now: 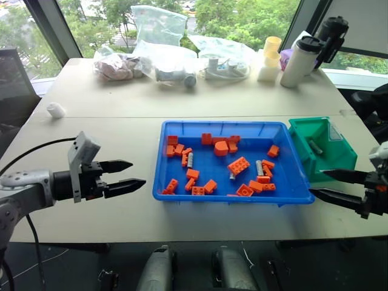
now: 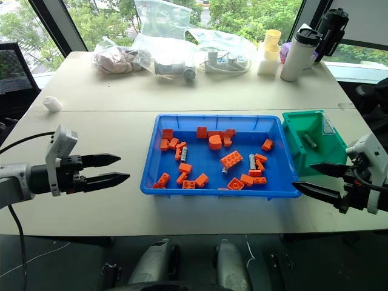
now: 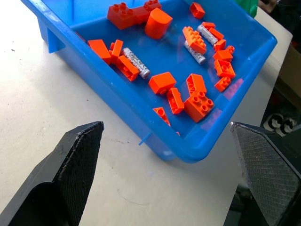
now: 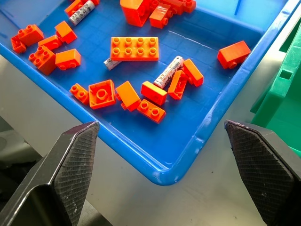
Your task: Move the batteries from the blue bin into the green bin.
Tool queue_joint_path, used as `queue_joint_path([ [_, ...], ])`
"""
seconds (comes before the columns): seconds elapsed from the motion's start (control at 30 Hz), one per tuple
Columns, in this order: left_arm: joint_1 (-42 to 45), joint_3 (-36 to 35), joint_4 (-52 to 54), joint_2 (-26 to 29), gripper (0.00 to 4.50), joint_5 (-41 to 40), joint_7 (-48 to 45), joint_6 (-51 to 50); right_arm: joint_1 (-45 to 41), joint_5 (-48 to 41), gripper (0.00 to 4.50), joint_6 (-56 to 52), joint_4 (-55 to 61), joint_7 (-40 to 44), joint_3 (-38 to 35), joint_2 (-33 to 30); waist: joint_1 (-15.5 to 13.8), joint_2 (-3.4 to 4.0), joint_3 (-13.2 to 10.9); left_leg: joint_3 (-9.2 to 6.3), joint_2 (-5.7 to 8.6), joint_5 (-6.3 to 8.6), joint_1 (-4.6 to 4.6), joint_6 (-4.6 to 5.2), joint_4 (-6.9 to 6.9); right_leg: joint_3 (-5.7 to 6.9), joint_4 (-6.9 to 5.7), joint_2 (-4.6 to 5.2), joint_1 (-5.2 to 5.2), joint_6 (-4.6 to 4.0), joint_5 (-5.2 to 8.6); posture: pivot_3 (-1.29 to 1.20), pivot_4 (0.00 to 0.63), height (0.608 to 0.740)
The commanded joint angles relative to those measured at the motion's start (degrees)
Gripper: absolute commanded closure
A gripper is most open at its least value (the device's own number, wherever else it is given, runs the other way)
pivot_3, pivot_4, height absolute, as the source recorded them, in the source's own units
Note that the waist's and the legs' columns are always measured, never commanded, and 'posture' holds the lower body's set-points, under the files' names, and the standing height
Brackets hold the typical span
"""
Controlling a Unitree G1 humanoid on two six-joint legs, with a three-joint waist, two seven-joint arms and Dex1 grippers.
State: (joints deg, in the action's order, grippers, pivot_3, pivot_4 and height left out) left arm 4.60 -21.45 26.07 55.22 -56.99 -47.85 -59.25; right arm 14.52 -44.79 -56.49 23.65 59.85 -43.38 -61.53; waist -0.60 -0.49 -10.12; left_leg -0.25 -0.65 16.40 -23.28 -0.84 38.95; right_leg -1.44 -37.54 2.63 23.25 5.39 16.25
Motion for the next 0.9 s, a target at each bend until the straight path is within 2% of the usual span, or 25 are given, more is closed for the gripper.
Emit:
queue_joint_path([
  [0.03,0.8,-2.0,0.9,0.0,0.0,-1.8,0.5,0.0,-1.0,-0.7,0.1,0.2,1.2,-0.4,-1.0,-0.1,0.0,0.0,0.0,0.0,0.0,0.0,0.0,0.0,0.0,0.0,0.0,0.0,0.0,0.0,0.0,0.0,0.15,0.74],
  [0.47,1.8,-0.6,0.8,0.4,0.0,-2.4,1.5,0.0,-2.3,-1.3,0.1,-0.3,1.4,-1.7,-0.4,0.3,0.0,0.0,0.0,0.0,0.0,0.0,0.0,0.0,0.0,0.0,0.0,0.0,0.0,0.0,0.0,0.0,0.15,0.74],
  [0.63,1.6,-0.7,0.5,0.4,0.0,-2.0,1.4,0.5,-3.8,0.3,0.1,0.4,1.6,-3.5,1.9,-0.7,0.0,0.0,0.0,0.0,0.0,0.0,0.0,0.0,0.0,0.0,0.0,0.0,0.0,0.0,0.0,0.0,0.15,0.74],
  [0.77,2.6,1.9,-1.0,2.5,0.0,1.2,-1.6,2.5,-7.9,-2.6,0.1,-1.1,2.8,-4.8,2.8,-0.9,0.1,0.0,0.0,0.01,0.01,0.0,0.0,0.0,0.0,0.0,-0.01,-0.01,0.01,0.0,0.0,0.0,0.15,0.74],
  [0.87,5.8,5.2,-3.8,5.1,0.0,3.6,-7.5,4.7,-15.2,-8.4,0.1,-3.9,4.1,-8.0,5.8,0.1,0.1,0.01,0.0,0.01,0.0,0.0,0.01,0.0,0.0,0.0,-0.01,-0.04,0.0,-0.01,0.0,0.0,0.15,0.74],
  [0.9,8.5,7.7,-5.9,6.4,0.0,5.3,-10.6,6.2,-20.1,-10.5,0.1,-4.4,4.7,-9.5,9.7,1.1,0.2,-0.01,0.0,0.02,0.0,0.0,0.01,0.0,0.0,0.0,-0.01,-0.03,0.01,-0.01,0.0,0.0,0.15,0.74],
])
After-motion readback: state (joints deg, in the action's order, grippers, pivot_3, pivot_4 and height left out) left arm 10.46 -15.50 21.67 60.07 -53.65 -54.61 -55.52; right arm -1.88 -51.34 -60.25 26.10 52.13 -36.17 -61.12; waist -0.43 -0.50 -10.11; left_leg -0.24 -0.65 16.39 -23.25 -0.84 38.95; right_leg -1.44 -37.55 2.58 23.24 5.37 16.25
